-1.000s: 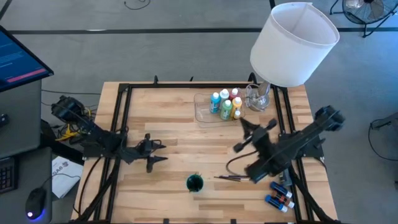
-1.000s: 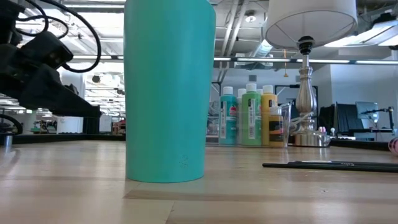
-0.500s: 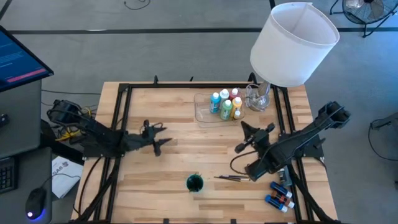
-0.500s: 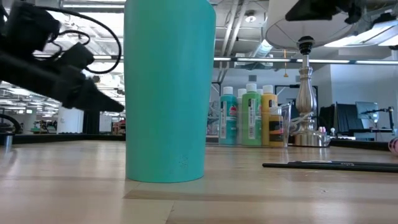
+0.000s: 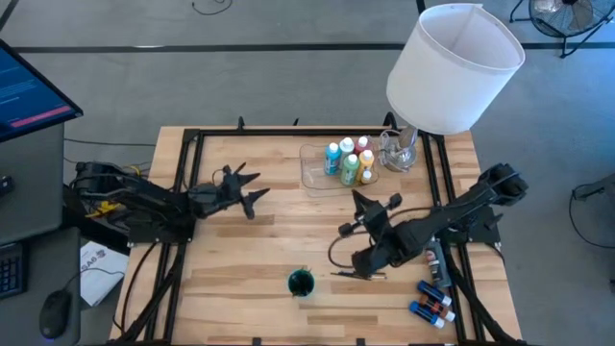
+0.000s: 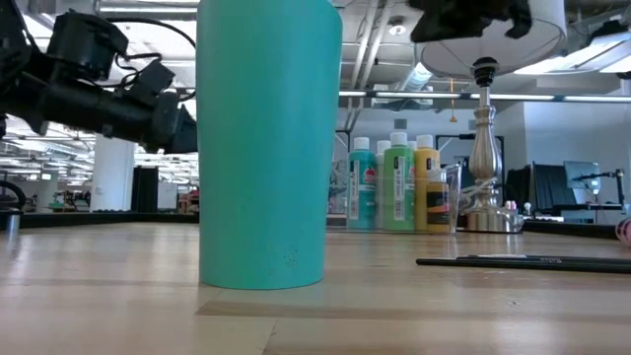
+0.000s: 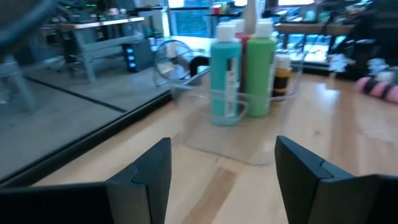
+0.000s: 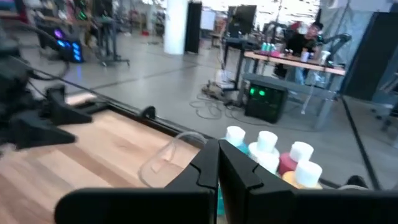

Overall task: Pick & Place Paint Supplies
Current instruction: Put the small orange paint bottle into the transparent bin

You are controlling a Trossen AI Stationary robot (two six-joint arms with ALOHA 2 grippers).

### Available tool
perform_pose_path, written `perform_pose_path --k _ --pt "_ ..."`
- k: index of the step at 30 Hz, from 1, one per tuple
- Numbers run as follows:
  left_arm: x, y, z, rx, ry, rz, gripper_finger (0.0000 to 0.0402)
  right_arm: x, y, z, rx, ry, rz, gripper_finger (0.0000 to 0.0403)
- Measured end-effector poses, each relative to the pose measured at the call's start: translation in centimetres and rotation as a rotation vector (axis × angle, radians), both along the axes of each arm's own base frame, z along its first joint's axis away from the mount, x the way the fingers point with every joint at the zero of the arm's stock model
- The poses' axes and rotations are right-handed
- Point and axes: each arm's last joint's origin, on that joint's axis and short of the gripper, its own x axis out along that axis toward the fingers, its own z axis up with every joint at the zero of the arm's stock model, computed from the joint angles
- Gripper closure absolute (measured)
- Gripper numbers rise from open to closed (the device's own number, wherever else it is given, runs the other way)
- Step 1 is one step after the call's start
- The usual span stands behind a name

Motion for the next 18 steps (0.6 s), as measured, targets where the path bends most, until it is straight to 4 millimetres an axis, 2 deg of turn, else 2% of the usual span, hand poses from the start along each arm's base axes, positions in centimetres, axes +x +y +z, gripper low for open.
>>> perform_pose_path --k 5,9,13,15,18 --pt "0.2 0.0 0.2 -0.006 -0.007 -0.042 0.0215 0.8 -1.4 -0.1 0.032 0.042 -0.031 0.0403" --pt "0.0 0.0 -0.2 -0.010 0.011 -0.042 0.0215 1.4 -1.9 -0.3 0.096 0.043 -0.024 0.0403" --pt "-0.5 0.0 -0.7 -0.035 0.025 -0.039 0.0215 2.9 -1.4 -1.9 0.126 0.095 0.014 0.0403" --pt "-0.7 -0.1 -1.2 -0.059 0.046 -0.034 0.0215 4.2 -0.9 -2.4 0.134 0.096 0.044 0.0403" --pt "-0.7 -0.1 -1.7 -0.108 0.073 -0.049 0.0215 6.0 -0.5 -3.6 0.128 0.196 0.149 0.0403"
